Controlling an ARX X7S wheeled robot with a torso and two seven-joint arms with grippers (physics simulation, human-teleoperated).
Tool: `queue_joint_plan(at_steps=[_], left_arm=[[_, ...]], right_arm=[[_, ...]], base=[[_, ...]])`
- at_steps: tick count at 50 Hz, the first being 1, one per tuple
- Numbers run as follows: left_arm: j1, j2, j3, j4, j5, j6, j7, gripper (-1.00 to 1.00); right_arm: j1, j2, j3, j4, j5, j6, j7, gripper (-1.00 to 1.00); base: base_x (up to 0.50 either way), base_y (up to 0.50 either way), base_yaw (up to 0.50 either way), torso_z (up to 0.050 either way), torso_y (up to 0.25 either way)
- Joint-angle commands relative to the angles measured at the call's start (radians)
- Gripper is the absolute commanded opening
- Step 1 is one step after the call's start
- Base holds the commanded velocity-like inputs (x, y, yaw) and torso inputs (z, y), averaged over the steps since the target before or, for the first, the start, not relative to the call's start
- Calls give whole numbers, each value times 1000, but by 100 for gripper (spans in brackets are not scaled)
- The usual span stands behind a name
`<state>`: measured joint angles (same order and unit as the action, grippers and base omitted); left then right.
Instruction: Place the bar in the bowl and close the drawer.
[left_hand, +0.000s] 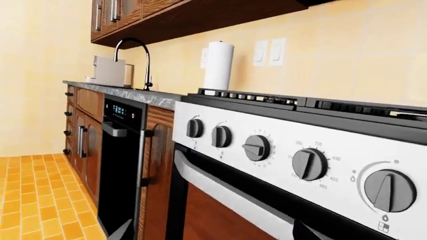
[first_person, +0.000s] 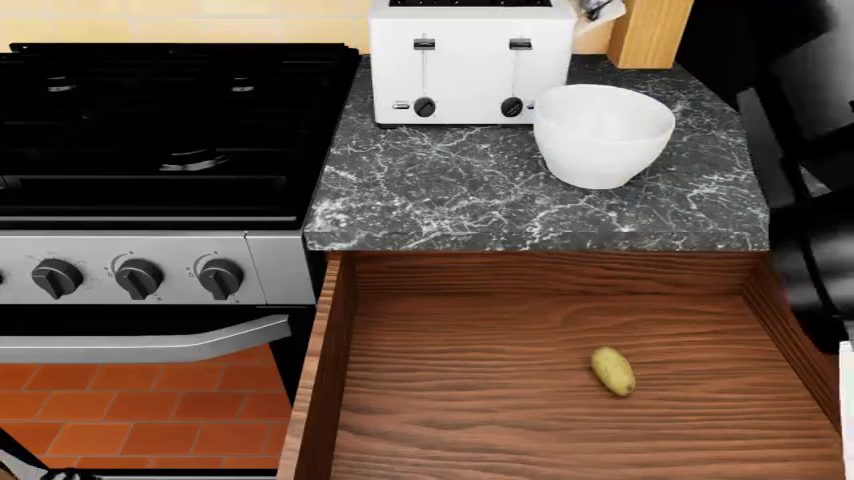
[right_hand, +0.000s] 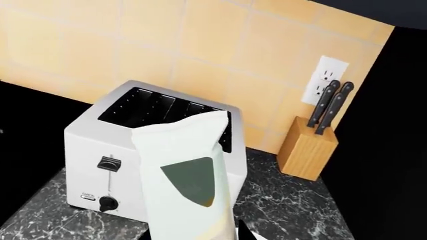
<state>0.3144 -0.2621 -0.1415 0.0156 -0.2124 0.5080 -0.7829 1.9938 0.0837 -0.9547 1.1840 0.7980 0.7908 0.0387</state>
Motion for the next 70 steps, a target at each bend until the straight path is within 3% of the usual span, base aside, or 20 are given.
queue_joint_plan(at_steps=[1, 6, 13, 35, 70], left_arm=[[-53, -1, 9, 8, 24, -64, -29, 100], [-62, -3, 12, 12, 30, -76, -35, 100], [-82, -8, 22, 20, 34, -97, -34, 100], [-106, -29, 25, 41, 24, -137, -36, 100], [-134, -49, 30, 88, 42, -230, -68, 100]], right_arm=[[-110, -72, 464, 125, -546, -59, -79, -100], [-161, -76, 620, 125, -692, -80, -72, -100], [-210, -79, 700, 125, -764, -108, -41, -100], [-232, -62, 783, 125, -791, -119, 19, -100], [-221, -60, 767, 125, -796, -162, 78, -100]], base=[[0, 0, 0, 0, 0], [0, 0, 0, 0, 0], [0, 0, 0, 0, 0], [0, 0, 0, 0, 0], [0, 0, 0, 0, 0]])
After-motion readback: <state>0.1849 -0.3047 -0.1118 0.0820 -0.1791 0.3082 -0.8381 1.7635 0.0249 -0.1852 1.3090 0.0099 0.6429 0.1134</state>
